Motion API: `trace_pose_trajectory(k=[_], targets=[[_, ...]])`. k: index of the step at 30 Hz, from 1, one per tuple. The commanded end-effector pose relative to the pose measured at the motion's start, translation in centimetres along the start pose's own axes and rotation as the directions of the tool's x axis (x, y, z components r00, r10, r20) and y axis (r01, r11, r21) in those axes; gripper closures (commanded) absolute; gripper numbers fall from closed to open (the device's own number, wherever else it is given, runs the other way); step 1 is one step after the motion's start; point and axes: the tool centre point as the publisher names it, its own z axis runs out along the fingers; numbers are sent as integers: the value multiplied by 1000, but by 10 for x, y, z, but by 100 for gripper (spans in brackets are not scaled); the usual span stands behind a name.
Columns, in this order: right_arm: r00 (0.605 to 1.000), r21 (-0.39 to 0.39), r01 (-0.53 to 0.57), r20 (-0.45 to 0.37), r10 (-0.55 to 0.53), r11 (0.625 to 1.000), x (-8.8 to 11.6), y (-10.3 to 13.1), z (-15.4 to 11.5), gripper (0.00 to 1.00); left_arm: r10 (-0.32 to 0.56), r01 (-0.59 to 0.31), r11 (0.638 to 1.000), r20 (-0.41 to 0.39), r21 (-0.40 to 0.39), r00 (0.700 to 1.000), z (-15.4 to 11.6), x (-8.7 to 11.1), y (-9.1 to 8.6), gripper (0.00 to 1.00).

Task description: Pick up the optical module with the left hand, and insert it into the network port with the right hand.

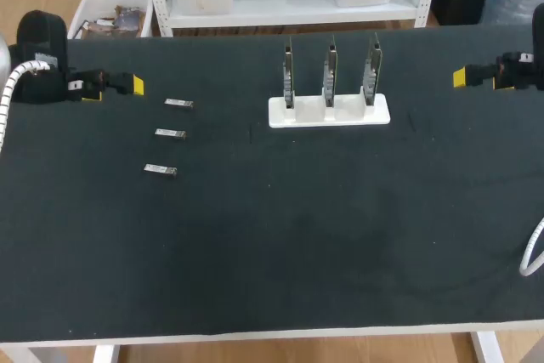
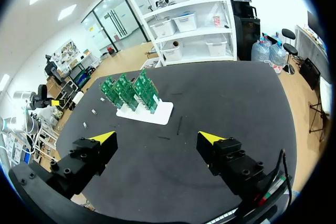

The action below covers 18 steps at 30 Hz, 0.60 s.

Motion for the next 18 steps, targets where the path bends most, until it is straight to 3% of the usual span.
trace_pose_trajectory(k=[1, 3, 5, 8, 12, 16, 18], targets=[[1000, 8, -1, 0, 1, 1000, 0, 2, -1, 0, 33, -33, 999, -13, 4, 999, 0, 0, 1, 0], [1000, 8, -1, 0, 1, 1000, 0, 2, -1, 0, 82, -82, 996, -31, 25, 996, 1, -3, 4, 0], [1000, 8, -1, 0, 1, 1000, 0, 2, -1, 0, 187, -183, 982, -74, 53, 980, 4, -7, 6, 0], [1000, 8, -1, 0, 1, 1000, 0, 2, -1, 0, 374, -362, 926, -142, 104, 916, 8, -13, 9, 0], [1000, 8, -1, 0, 1, 1000, 0, 2, -1, 0, 598, -587, 801, -225, 119, 770, 16, -24, 21, 0], [1000, 8, -1, 0, 1, 1000, 0, 2, -1, 0, 731, -730, 672, -269, 122, 627, 24, -38, 38, 0], [1000, 8, -1, 0, 1, 1000, 0, 2, -1, 0, 807, -819, 561, -301, 120, 508, 29, -43, 44, 0]])
